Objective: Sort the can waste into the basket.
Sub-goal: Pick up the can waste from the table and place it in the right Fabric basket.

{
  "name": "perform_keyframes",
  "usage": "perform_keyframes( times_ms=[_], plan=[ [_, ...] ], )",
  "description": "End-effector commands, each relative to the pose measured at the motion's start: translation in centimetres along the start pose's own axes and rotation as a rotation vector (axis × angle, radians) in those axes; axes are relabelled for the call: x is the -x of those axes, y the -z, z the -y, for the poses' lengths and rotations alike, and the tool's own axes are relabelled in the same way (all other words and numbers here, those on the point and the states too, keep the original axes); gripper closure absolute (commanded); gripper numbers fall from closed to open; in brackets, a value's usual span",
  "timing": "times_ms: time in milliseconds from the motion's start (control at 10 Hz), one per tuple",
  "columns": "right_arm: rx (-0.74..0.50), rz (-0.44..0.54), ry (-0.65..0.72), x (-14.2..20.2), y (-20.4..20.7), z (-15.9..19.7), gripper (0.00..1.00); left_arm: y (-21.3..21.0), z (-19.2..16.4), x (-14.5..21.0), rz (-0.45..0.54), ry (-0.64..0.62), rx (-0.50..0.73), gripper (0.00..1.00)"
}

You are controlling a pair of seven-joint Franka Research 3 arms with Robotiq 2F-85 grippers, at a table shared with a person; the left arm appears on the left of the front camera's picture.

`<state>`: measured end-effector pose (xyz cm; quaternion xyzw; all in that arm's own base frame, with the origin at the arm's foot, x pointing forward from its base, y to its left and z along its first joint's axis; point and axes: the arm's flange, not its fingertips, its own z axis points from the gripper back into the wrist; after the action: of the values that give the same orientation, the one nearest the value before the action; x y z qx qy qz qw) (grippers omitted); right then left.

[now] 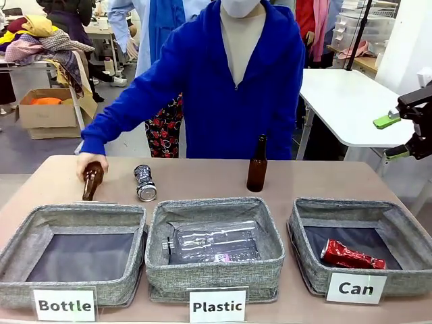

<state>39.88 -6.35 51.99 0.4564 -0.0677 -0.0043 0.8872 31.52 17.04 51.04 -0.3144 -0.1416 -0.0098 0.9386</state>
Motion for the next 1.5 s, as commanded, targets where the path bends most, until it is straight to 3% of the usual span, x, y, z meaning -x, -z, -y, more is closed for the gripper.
perform_keyframes(
  times_ms=[0,300,400,500,600,800,1100,1400],
  plan=[
    [0.0,-0.004,-0.018,0.0,-0.3,-0.1,0.0,1.0,1.4,-2.3,-0.042,0.072,-0.016,0.0],
    [0.0,-0.004,-0.018,0.0,-0.3,-0.1,0.0,6.7,5.7,-8.4,-0.199,0.138,-0.088,0.0],
    [0.0,-0.004,-0.018,0.0,-0.3,-0.1,0.0,7.0,6.5,-9.4,-0.228,0.168,-0.107,0.0],
    [0.0,-0.004,-0.018,0.0,-0.3,-0.1,0.0,4.7,5.1,-9.3,-0.188,0.119,-0.06,0.0],
    [0.0,-0.004,-0.018,0.0,-0.3,-0.1,0.0,1.1,2.4,-7.8,-0.177,0.099,0.041,0.0],
    [0.0,-0.004,-0.018,0.0,-0.3,-0.1,0.0,-2.9,-0.7,-2.3,-0.062,0.056,0.116,0.0],
    [0.0,-0.004,-0.018,0.0,-0.3,-0.1,0.0,-3.7,-3.5,3.0,0.013,0.05,0.194,0.0],
    [0.0,-0.004,-0.018,0.0,-0.3,-0.1,0.0,-3.2,-4.6,4.2,0.036,0.02,0.213,0.0]
  ],
)
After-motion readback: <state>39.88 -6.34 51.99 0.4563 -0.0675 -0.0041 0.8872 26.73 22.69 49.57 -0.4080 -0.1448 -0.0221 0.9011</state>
